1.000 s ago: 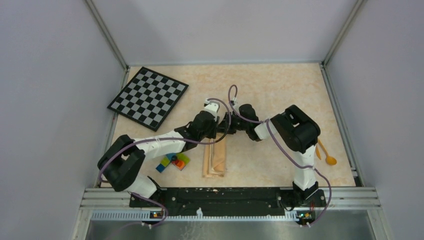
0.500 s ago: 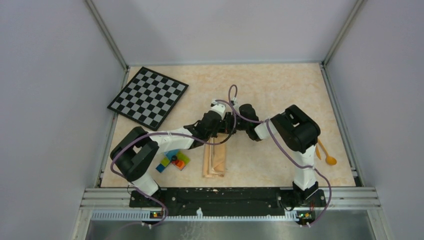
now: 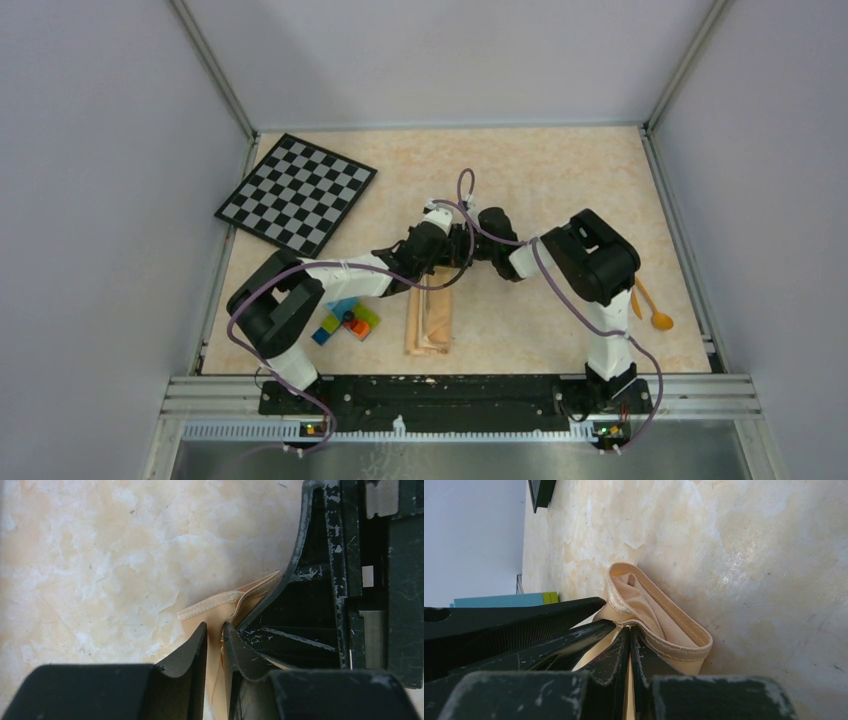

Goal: Fold the napkin into a case and place the utensils inside
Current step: Grasp the top corner of the smaller rectangle folded napkin from the folded napkin.

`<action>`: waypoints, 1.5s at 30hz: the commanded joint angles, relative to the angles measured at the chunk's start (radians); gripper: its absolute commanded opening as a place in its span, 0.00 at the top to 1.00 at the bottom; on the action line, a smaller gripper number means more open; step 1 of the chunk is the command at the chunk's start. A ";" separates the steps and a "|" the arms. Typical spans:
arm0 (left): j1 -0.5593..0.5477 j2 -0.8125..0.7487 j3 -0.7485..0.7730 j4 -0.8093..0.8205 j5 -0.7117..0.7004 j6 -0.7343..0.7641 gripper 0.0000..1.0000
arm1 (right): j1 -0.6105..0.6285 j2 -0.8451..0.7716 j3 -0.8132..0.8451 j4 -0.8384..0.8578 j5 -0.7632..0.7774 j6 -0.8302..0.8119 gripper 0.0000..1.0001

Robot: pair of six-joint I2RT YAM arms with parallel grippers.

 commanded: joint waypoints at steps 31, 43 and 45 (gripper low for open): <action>0.046 -0.225 -0.230 0.173 0.035 -0.303 1.00 | -0.002 -0.065 0.133 -0.259 -0.072 -0.148 0.90; 0.046 -0.227 -0.251 0.187 0.046 -0.325 1.00 | -0.002 -0.110 0.090 -0.162 -0.083 -0.027 0.82; 0.046 -0.229 -0.251 0.186 0.046 -0.321 1.00 | -0.002 -0.110 0.091 -0.158 -0.066 -0.022 0.81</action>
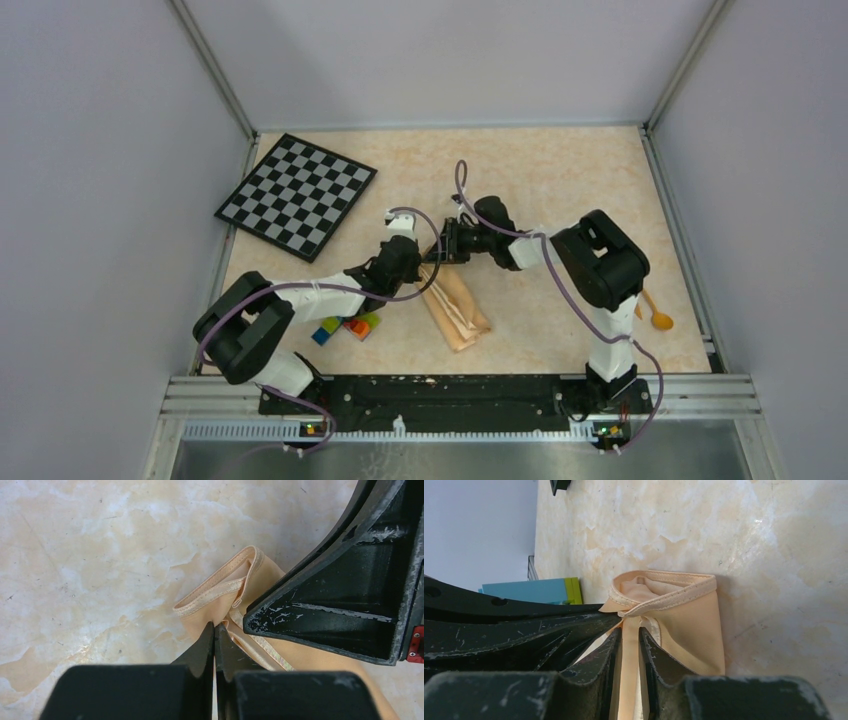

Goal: Fold the napkin into a case and place the utensils inside
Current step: Grasp the top corner of the smaller rectangle folded napkin from the folded napkin.

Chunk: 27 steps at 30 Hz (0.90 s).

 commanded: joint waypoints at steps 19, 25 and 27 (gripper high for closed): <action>0.003 0.002 0.023 0.068 0.029 0.021 1.00 | 0.038 0.068 0.067 0.043 0.115 -0.015 0.77; 0.003 0.033 0.043 0.088 0.028 0.062 1.00 | 0.078 0.081 0.037 0.119 0.129 0.030 0.94; 0.003 0.043 0.051 0.085 0.027 0.067 1.00 | 0.091 0.076 0.037 0.118 0.128 0.020 1.00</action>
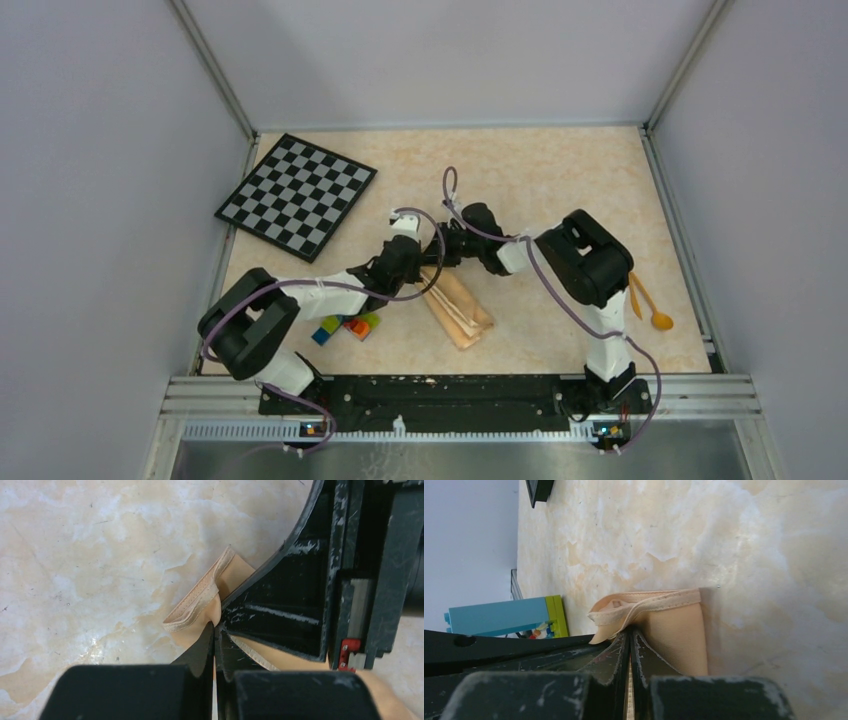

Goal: Fold the napkin into a case and place the utensils inside
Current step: Grasp the top corner of the smaller rectangle folded napkin from the folded napkin.

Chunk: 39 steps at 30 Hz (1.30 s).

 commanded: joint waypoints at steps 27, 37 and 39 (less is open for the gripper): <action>0.090 -0.201 0.002 -0.156 0.092 -0.173 0.64 | -0.023 0.032 -0.158 0.287 0.037 0.149 0.95; 0.134 -0.026 0.051 -0.043 0.213 -0.124 0.91 | -0.005 0.065 -0.104 0.234 0.051 0.126 1.00; 0.135 0.017 0.068 -0.010 0.234 -0.111 0.92 | 0.003 0.075 -0.096 0.219 0.059 0.119 1.00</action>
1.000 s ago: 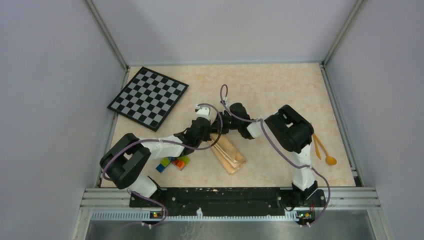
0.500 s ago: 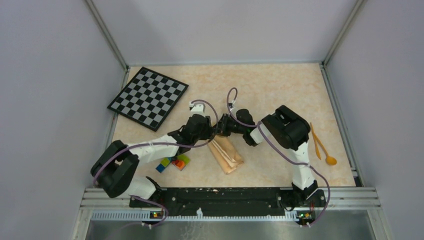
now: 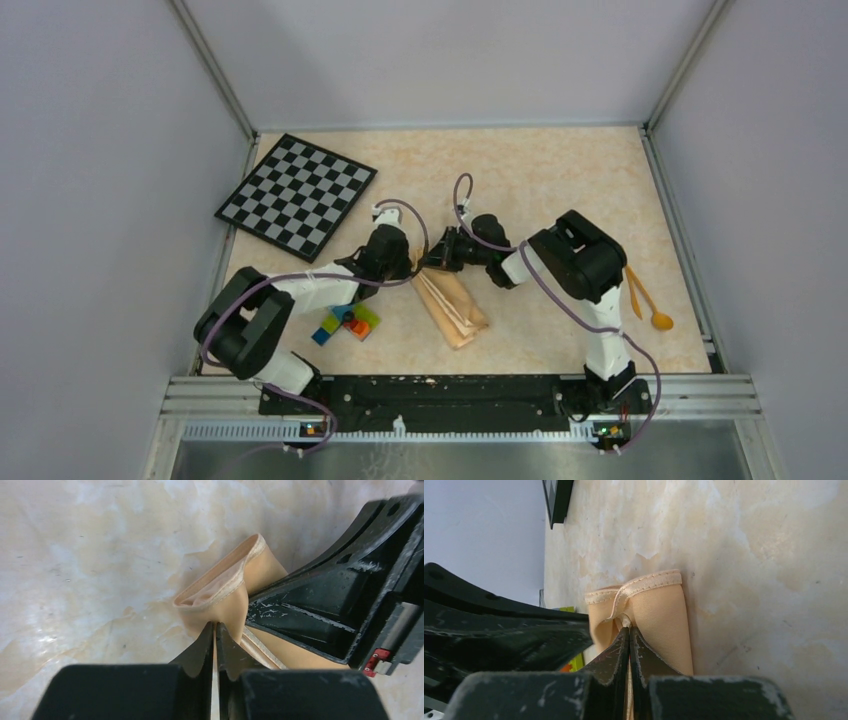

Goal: Fold the napkin into a case and place the utensils inside
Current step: Grasp the top corner of the smaller rectangle folded napkin from the folded napkin.

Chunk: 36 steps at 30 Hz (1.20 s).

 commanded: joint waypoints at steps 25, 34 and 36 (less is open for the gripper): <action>-0.007 0.130 0.106 0.134 0.090 0.017 0.81 | 0.016 -0.144 0.035 -0.292 0.040 -0.184 1.00; -0.006 0.206 0.101 0.170 0.070 0.026 0.84 | 0.016 -0.304 -0.009 -0.359 0.015 -0.212 1.00; -0.005 0.183 0.124 0.136 0.081 0.041 0.82 | 0.017 -0.381 -0.024 -0.414 0.008 -0.256 0.99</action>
